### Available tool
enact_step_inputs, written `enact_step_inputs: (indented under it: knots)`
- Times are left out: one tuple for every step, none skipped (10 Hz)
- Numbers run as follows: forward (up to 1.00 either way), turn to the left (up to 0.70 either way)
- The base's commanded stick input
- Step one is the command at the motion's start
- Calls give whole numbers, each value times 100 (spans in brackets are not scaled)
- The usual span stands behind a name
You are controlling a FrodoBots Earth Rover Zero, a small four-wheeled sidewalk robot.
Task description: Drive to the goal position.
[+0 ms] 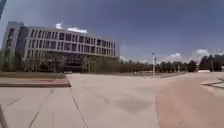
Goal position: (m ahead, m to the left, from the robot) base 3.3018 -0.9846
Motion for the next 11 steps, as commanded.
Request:
enact_step_inputs:
  knots:
    - [70, 14]
    - [70, 23]
    - [70, 33]
    - [70, 38]
    - [70, 38]
    - [70, 38]
    - [70, 38]
    - [70, 38]
    - [70, 38]
    - [70, 38]
    - [70, 15]
